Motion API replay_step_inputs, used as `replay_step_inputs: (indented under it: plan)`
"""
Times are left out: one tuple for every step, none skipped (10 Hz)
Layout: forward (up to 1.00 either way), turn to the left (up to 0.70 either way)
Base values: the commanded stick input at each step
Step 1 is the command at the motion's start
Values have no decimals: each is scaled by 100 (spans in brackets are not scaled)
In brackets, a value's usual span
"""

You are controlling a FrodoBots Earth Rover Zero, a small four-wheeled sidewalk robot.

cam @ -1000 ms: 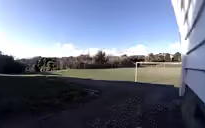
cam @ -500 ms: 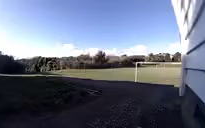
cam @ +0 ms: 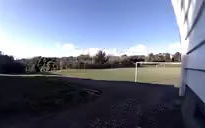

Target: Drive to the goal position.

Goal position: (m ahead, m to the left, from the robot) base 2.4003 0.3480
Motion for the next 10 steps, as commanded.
replay_step_inputs:
  plan:
    - [4,0]
    - [4,0]
    - [4,0]
    - [4,0]
    - [4,0]
    - [4,0]
    - [4,0]
    - [4,0]
    - [4,0]
    - [4,0]
